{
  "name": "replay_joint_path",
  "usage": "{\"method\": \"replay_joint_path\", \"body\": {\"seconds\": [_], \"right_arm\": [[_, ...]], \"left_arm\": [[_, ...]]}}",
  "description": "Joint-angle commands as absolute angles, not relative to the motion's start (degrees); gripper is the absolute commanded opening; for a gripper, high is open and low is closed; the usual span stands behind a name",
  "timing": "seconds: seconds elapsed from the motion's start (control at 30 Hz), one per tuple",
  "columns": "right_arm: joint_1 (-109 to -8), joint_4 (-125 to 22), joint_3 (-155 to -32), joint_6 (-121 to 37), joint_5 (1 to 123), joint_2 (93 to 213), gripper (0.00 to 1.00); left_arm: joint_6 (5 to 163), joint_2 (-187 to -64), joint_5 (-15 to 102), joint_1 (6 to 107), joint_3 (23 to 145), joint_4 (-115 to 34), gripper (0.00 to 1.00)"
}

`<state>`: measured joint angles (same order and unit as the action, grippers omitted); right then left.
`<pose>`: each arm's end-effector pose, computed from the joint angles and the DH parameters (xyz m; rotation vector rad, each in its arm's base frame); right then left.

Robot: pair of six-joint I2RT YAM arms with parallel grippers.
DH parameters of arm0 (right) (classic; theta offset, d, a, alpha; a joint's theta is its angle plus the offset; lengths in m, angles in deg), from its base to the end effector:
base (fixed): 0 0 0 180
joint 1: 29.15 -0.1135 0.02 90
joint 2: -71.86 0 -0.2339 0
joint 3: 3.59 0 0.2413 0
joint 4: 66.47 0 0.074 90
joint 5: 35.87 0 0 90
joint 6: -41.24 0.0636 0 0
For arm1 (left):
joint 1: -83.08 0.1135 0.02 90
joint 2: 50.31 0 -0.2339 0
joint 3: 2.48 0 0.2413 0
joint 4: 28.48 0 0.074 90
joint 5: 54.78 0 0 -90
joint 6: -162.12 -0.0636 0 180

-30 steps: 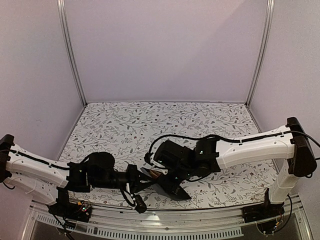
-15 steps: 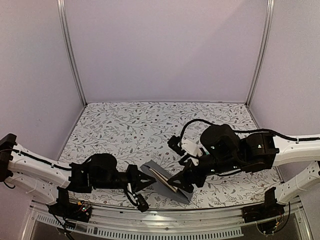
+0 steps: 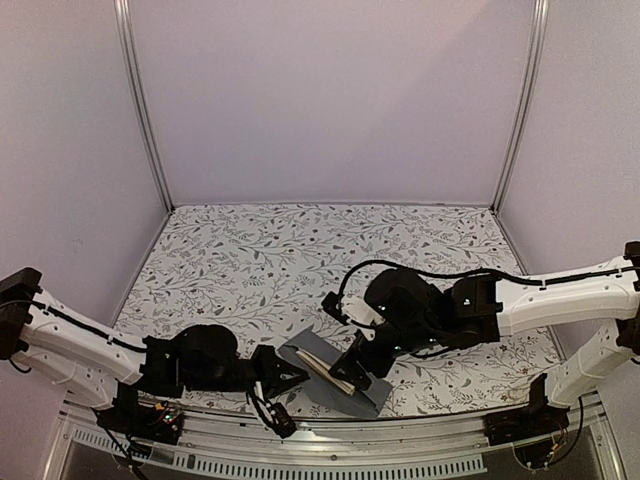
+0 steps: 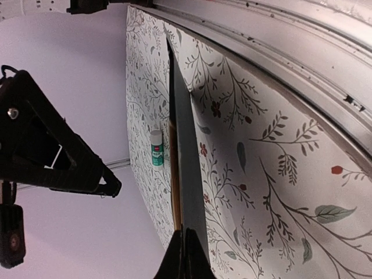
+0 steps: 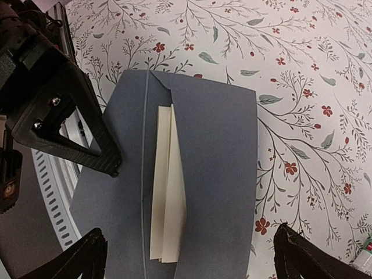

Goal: Place the letter into the envelope and seal it

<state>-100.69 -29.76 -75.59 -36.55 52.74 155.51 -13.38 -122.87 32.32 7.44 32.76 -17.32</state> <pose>0.1034 0.3048 0.1944 -1.2351 2.1919 0.6159 0.0689 -0.2561 0.1297 1.9975 0.3642 0.1599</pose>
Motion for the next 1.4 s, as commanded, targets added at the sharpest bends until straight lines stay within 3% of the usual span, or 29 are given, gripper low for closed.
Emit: {"method": "replay_joint_path", "body": {"seconds": [0.0,0.67,1.37], "right_arm": [[-99.91,-31.10,-78.43,-38.45,55.38,158.73,0.99],[-98.14,-30.73,-83.71,-39.66,52.59,171.84,0.99],[-94.75,-33.48,-85.96,-39.77,63.38,177.38,0.98]], "left_arm": [[-11.73,-124.53,29.33,6.04,31.88,-15.22,0.00],[-10.06,-125.99,28.64,5.10,31.73,-14.76,0.00],[-10.08,-127.17,27.39,4.26,32.27,-14.41,0.00]]}}
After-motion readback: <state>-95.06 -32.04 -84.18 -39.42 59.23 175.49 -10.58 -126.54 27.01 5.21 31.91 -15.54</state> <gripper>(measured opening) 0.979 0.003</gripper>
